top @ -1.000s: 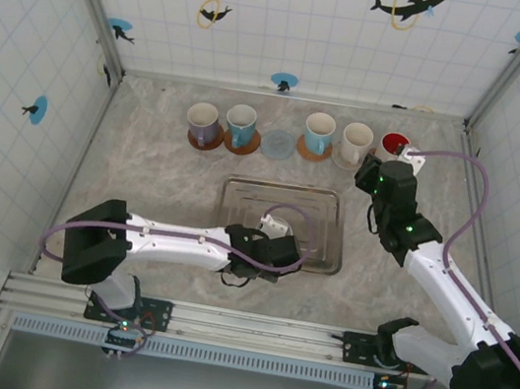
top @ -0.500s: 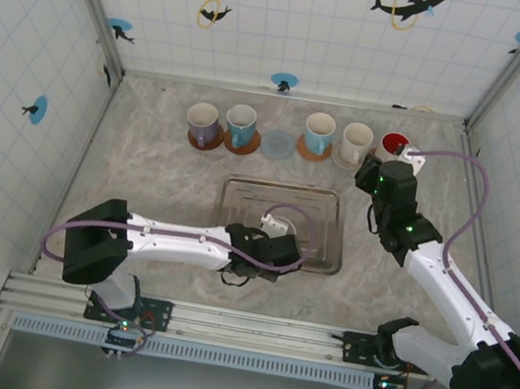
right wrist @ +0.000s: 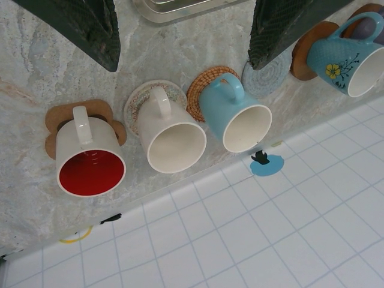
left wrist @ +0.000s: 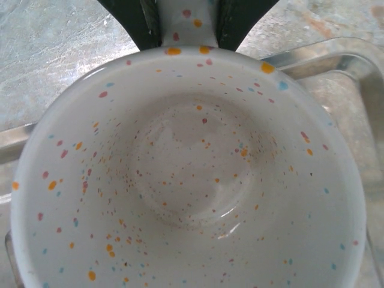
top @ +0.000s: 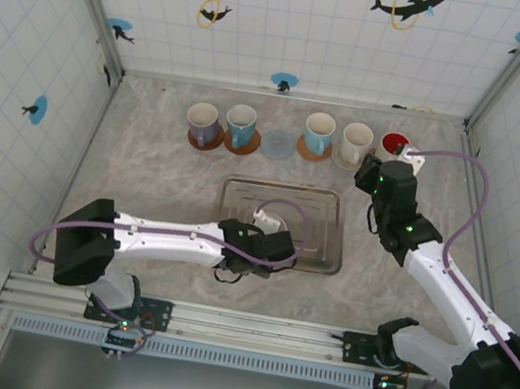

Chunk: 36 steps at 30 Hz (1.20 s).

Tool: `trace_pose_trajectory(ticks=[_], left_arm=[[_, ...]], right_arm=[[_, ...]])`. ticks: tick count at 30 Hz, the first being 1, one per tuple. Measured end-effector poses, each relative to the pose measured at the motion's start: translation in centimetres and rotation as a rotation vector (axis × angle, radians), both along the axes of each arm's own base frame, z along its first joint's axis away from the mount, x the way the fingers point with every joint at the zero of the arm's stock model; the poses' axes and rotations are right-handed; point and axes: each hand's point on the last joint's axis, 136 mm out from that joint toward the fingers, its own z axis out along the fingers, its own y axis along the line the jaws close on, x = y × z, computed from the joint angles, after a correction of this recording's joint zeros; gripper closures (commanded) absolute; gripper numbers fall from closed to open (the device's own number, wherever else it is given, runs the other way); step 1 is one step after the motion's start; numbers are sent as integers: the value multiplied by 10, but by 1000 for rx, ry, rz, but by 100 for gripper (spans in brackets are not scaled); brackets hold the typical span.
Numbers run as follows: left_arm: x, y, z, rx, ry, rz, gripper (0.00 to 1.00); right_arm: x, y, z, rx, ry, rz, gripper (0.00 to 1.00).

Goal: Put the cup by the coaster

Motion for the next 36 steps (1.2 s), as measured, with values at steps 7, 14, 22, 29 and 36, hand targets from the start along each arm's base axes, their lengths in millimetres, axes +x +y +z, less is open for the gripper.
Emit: trace_pose_trajectory(ticks=[7, 14, 22, 29, 36], left_arm=[[41, 16, 26, -30, -61, 54, 100], [97, 27, 65, -68, -142, 99, 100], [171, 16, 108, -116, -233, 119, 100], [232, 15, 98, -97, -223, 133, 100], [276, 7, 79, -90, -207, 127, 100]], right_arm=[[4, 5, -6, 0, 13, 16, 41], [7, 4, -9, 5, 18, 19, 41], [8, 8, -9, 19, 19, 44, 41], [11, 6, -12, 22, 26, 48, 41], [18, 1, -24, 20, 56, 41, 41]])
